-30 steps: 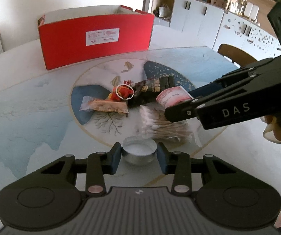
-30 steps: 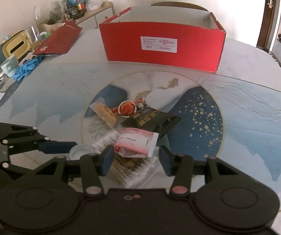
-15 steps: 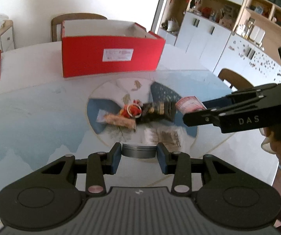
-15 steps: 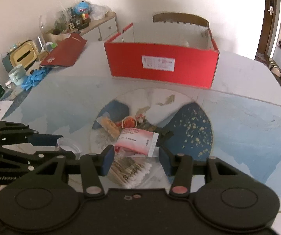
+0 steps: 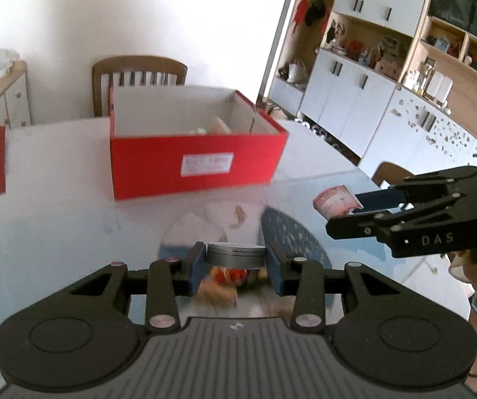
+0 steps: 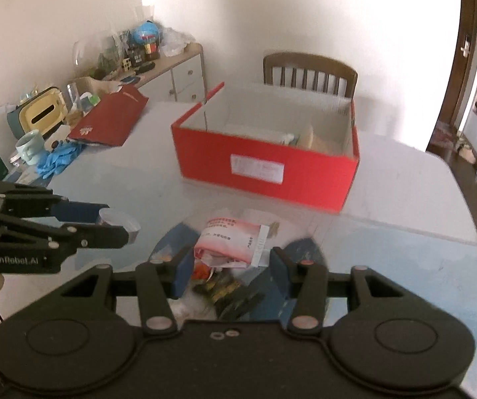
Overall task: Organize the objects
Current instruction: 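Carry the silver tin and pink tissue packet with both grippers into the red box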
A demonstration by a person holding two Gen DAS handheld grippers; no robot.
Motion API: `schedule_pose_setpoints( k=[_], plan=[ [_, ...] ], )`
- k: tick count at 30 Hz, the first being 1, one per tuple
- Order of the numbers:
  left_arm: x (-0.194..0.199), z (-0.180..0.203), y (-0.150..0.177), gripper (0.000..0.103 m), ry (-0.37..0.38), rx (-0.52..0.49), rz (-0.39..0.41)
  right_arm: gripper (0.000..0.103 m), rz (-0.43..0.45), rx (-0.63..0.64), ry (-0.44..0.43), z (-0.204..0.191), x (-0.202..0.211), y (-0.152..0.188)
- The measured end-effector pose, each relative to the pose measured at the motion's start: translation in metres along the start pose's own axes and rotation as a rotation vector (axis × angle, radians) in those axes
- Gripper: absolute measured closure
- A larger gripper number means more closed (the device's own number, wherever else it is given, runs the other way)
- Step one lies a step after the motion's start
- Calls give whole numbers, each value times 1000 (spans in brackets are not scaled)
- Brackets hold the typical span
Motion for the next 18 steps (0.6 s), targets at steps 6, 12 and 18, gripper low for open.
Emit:
schedule_pose_setpoints(
  k=[6, 12, 18],
  plan=[
    [-11, -7, -36, 65, -20, 7, 26, 54, 52, 20, 19, 21, -3, -34],
    [-29, -17, -79, 65, -52, -9, 47, 54, 76, 37, 31, 38, -19, -62],
    [-55, -28, -116, 65, -72, -27, 51, 54, 64, 63, 28, 47, -46, -86]
  ],
)
Point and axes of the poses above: each gripper's, at about its wrist camera, not at the fingertips, and x roughly against the way its jaws point, z to its right, y to its underside, the point moved 7 cm from there along -x, roughly the way its jaws point, and after that the axes turned 4 degrees about x, right-handed, at the moved point
